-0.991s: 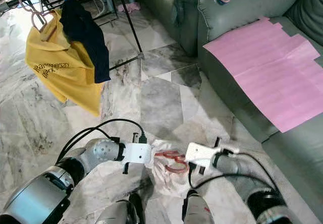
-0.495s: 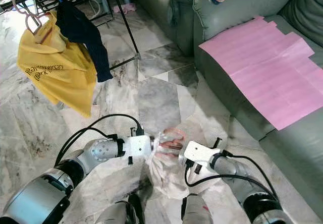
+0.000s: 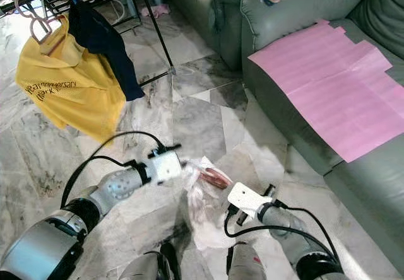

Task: Hang hanger

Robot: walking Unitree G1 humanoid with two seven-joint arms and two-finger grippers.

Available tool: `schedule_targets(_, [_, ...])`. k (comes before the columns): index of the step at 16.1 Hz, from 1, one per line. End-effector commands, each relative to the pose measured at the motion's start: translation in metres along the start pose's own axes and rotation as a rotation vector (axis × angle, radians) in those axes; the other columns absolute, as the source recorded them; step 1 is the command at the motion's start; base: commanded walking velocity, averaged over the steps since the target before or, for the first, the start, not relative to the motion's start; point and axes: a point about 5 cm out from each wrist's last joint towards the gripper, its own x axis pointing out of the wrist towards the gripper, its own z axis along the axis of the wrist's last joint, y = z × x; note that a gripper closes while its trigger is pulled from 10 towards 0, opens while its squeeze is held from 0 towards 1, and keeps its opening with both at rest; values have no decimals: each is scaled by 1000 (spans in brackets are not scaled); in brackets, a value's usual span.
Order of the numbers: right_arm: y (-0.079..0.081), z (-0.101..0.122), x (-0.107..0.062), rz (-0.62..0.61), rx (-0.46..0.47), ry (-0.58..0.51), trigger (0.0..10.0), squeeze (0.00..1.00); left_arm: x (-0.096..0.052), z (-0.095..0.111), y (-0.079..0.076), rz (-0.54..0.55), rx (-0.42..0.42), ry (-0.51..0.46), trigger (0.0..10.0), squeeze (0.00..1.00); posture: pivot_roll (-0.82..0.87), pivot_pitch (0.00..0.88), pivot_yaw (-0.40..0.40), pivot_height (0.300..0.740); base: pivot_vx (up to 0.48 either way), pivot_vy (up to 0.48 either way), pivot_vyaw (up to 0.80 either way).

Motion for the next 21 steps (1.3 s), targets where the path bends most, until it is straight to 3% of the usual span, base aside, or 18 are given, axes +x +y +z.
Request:
schedule_targets(1, [12,-8,-1,-13,56,29,0,0,-10,-20,3,96,-137,94,10000,1000,-317,197,130,740,0,0,0])
schedule_targets(4, [21,-21,-3,-101,179,82,0,0,-26,-49,-4,250,-460,233,10000,1000,-319,182,121,740,0,0,0])
schedule_targets(7, [29,-34,-5,-218,359,159,0,0,-42,-75,-29,325,-739,380,10000,1000,-305,161,106,740,0,0,0])
schedule_targets(8, [32,-38,-6,-256,438,184,0,0,-47,-81,-41,326,-789,418,10000,1000,-299,147,100,740,0,0,0])
schedule_targets(11, [46,-55,-13,-322,644,288,0,0,-69,-99,-89,258,-761,616,10000,1000,-284,107,79,740,0,0,0])
schedule_targets(13, [57,-63,-16,-318,732,341,0,0,-82,-107,-110,187,-749,704,10000,1000,-269,83,65,740,0,0,0])
schedule_targets(14, [62,-67,-19,-314,769,369,0,0,-89,-111,-119,165,-738,755,10000,941,-259,71,55,740,0,0,0])
schedule_targets(15, [62,-70,-21,-321,781,383,0,0,-91,-112,-121,164,-753,768,10000,729,-251,61,47,740,0,0,0])
schedule_targets(16, [62,-73,-23,-327,808,396,0,0,-93,-113,-122,171,-757,776,10000,0,-236,49,34,740,0,0,0])
schedule_targets(20, [65,-73,-21,-286,812,412,0,0,-103,-120,-125,207,-795,823,10000,0,-179,0,-7,740,0,0,0])
schedule_targets(21, [66,-70,-20,-283,825,403,2667,0,-105,-121,-126,210,-818,826,10000,0,-175,0,-8,740,0,0,0])
